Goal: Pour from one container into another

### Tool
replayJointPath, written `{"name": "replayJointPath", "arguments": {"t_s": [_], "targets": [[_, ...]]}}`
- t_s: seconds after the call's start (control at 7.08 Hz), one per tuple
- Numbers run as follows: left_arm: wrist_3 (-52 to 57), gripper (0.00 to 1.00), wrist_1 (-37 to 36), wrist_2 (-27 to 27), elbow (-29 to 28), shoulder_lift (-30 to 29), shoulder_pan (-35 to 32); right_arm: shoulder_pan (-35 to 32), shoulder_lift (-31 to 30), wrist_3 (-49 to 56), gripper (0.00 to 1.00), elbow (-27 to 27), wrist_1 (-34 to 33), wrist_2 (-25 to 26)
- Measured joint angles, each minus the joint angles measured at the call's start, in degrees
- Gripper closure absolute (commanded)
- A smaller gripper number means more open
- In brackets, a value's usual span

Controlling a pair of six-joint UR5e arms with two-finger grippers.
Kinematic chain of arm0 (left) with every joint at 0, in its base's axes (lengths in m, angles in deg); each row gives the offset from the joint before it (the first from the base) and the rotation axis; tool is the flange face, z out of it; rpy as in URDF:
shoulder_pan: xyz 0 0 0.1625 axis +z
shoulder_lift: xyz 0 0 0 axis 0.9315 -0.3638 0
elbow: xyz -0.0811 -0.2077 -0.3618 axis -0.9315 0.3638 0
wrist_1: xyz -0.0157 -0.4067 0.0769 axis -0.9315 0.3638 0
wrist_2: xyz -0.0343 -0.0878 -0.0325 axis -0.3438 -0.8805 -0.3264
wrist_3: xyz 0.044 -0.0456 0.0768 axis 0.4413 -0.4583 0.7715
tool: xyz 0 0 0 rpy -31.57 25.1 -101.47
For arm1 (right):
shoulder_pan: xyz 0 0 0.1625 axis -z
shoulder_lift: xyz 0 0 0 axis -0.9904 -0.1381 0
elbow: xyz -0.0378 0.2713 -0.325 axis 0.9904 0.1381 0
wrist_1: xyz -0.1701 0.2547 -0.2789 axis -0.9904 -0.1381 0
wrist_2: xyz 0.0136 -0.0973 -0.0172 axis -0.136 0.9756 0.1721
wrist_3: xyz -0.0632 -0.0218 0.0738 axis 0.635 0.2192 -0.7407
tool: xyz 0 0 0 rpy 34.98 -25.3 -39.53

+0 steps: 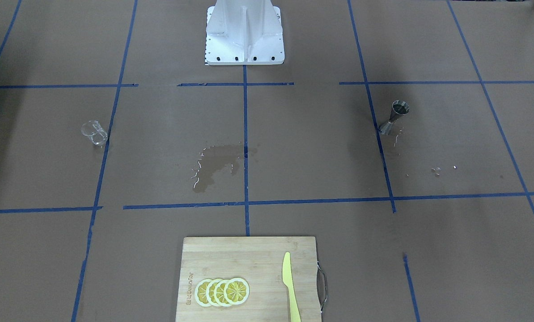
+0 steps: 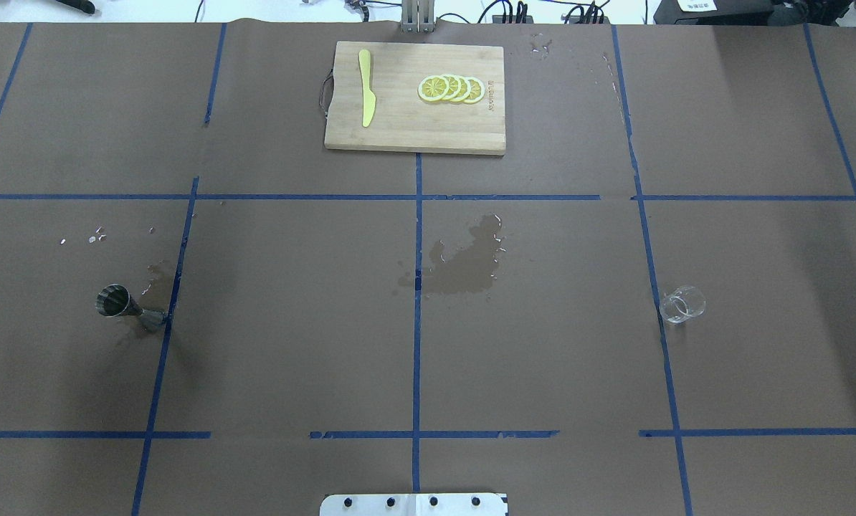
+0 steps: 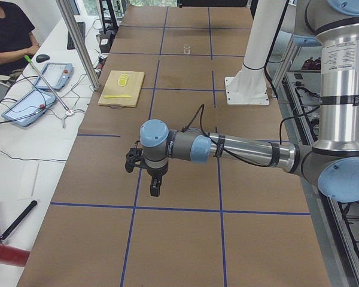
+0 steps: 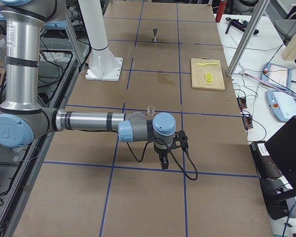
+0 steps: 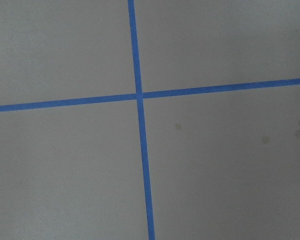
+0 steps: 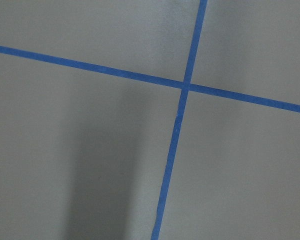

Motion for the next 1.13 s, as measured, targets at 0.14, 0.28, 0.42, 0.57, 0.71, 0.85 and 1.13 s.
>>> {"name": "replayJointPath", "arguments": {"t_s": [0.14,0.28,0.42,0.57,0.71,0.85,1.13], "targets": [[0.11,0.0,-0.8,0.03,0.03,0.0,-0.05,0.0,-0.26,-0.12,0.0,-1.19,-1.33,0.05],[0.96,0.0,-1.42,0.07,-0.04,0.02,-0.2,0.0,-0.3,-0.15,0.0,-1.95,-2.87,0.31],[3.06,0.0,-1.73,0.09,-0.27,0.1,-0.41,0.0,-0.38,-0.14,0.0,-2.3,-3.65,0.43],[5.01,0.0,-1.93,0.1,-0.53,0.28,-0.56,0.0,-0.36,-0.12,0.0,-2.44,-4.04,0.37],[5.95,0.0,-2.01,0.08,-0.59,0.62,-0.65,0.02,-0.28,-0.12,0.0,-2.45,-4.21,0.44],[6.34,0.0,-2.03,0.05,-0.55,0.85,-0.67,0.21,-0.16,-0.12,0.0,-2.47,-4.27,0.63],[6.47,0.0,-2.06,0.02,-0.22,0.94,-0.71,1.14,0.06,-0.11,0.0,-2.45,-4.33,0.96]]}}
